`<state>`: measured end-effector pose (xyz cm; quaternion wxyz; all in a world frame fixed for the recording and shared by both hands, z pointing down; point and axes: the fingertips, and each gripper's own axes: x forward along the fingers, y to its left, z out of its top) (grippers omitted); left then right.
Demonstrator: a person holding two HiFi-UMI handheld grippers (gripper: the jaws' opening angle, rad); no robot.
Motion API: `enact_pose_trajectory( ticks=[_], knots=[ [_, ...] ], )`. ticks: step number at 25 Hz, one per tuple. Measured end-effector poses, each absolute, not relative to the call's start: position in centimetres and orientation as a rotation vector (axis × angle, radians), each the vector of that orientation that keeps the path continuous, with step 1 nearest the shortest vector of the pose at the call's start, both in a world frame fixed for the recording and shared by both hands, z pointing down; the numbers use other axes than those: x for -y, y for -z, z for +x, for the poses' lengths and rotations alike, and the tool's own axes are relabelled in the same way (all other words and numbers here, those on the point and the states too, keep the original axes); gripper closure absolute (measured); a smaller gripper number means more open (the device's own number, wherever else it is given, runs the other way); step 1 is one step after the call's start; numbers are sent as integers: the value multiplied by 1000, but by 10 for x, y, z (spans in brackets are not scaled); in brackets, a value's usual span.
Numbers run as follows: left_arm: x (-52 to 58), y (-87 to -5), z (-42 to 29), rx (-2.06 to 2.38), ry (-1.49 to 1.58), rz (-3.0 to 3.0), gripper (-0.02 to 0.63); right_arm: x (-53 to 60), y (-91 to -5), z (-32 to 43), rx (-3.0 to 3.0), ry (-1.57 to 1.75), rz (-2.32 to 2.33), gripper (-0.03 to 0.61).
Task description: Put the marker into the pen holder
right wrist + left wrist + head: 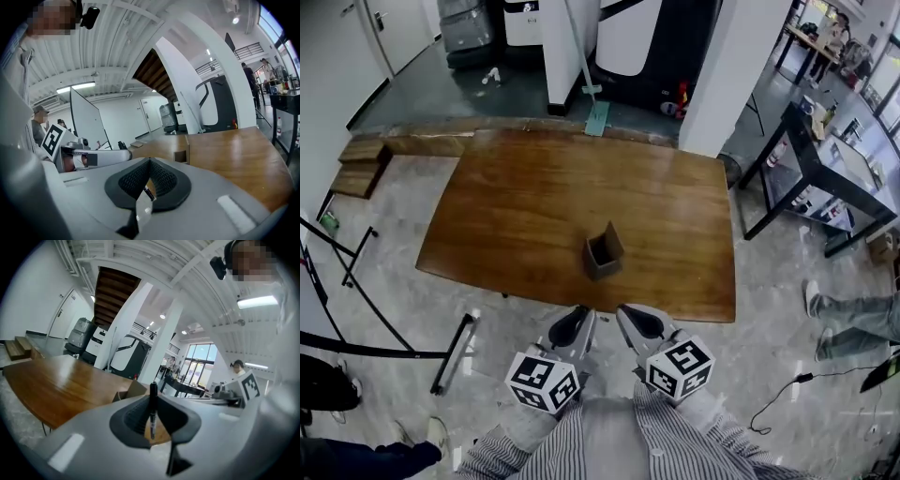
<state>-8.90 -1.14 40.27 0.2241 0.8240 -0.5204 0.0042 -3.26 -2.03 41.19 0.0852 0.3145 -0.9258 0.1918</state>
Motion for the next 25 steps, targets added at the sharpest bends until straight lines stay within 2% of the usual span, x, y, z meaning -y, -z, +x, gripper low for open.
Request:
enact_pose_trajectory(
  ticks=[7,25],
  knots=[
    [72,-409,-113,1414,-20,2252,568,70,-417,-56,2741,-592,928,583],
    [126,-399,-116,1471,-20,2203,568,117,-422,-38,2731,-683,901,581]
  ],
)
